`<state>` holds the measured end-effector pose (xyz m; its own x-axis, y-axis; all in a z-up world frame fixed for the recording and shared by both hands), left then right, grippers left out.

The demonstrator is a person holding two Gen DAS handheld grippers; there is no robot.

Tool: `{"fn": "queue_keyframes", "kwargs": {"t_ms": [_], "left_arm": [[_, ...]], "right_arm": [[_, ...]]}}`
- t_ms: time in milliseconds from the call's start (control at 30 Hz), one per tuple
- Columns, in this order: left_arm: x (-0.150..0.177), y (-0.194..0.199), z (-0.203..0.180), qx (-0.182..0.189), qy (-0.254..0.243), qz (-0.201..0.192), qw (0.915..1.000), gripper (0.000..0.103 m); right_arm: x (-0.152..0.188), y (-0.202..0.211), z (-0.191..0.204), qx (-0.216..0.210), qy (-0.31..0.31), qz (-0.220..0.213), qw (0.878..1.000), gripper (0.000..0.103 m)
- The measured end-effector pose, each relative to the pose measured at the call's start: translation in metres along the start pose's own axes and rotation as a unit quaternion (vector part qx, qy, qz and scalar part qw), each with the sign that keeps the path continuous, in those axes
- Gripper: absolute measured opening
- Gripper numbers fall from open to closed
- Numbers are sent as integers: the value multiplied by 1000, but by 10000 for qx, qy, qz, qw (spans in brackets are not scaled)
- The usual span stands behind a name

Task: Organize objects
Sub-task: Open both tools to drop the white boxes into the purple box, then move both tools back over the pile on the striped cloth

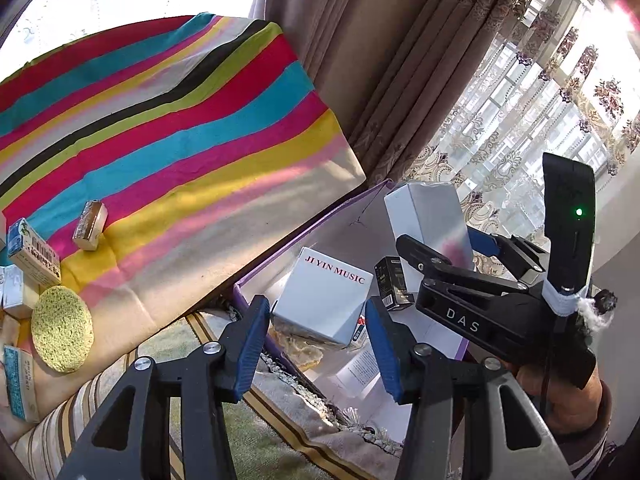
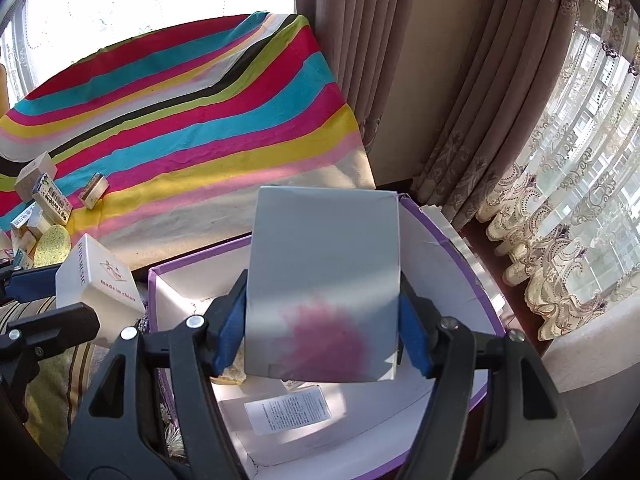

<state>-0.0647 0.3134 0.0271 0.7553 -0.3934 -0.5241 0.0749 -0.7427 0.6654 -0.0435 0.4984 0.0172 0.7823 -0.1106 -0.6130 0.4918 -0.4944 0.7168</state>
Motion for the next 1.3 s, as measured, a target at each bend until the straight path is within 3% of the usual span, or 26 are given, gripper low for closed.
{"fn": "queue_keyframes", "kwargs": {"t_ms": [133,567,1300], "left_arm": [[1,3,5,71,177,-65,9998,59],[11,50,30,-242,400,-492,9977,60],[77,151,111,-599,1256,-1132,9838,65]], "right_arm": [[2,-7,1,-98,27,122,9999,72],[2,17,40,-653,352,58,9972,81],[3,80,125,-1376,1187,-176,9832,82]]}}
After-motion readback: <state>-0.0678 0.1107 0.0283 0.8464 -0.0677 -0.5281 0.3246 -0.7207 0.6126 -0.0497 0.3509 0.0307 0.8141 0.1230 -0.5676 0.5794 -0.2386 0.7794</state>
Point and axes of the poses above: each gripper's, at about its wrist camera, not at the fingertips, and y roughly against the way its jaws point, z to its left, x to its underside, the point moved 2 cm from there along -y, roughly the way its jaws point, and after that the axes turned 15 degrees about x, right-handed, at the moved point
